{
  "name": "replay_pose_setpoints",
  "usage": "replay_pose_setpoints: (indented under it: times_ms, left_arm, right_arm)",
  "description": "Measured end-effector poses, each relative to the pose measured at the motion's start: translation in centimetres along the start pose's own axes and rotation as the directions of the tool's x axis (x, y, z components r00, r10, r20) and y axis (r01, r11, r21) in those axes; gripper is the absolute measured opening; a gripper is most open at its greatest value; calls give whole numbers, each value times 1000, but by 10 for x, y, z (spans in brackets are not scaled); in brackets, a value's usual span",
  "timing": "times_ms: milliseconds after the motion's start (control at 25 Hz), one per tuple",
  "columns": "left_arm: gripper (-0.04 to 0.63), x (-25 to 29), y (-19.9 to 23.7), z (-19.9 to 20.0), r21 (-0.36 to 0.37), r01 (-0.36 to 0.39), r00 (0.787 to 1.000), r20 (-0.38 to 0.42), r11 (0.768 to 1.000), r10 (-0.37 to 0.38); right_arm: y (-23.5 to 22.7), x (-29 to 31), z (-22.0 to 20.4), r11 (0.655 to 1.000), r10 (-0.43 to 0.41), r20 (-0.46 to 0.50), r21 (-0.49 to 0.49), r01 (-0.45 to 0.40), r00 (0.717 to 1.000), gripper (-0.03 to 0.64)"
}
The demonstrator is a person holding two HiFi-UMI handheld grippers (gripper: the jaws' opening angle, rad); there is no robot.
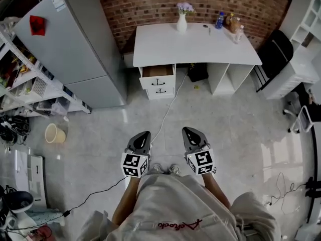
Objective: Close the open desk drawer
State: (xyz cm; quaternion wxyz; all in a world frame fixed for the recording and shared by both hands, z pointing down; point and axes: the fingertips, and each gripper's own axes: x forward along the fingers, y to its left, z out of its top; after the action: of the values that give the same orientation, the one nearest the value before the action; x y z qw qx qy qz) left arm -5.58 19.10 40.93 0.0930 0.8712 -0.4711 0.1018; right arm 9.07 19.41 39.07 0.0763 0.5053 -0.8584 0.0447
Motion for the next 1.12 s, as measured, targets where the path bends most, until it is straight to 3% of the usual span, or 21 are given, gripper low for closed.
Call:
replay_pose_setpoints:
  times_ms: [680,1120]
  left_arm:
    - [12,7,-9,-21,-19,-11,999,-34,1000,10]
    - [12,36,5,-20,-44,-14,999,-29,999,12]
  right_arm:
    - [-11,-12,-27,999,-11,-29,30,12,1000,18]
    - [-46,6,-38,998,-41,-64,45,43,997,18]
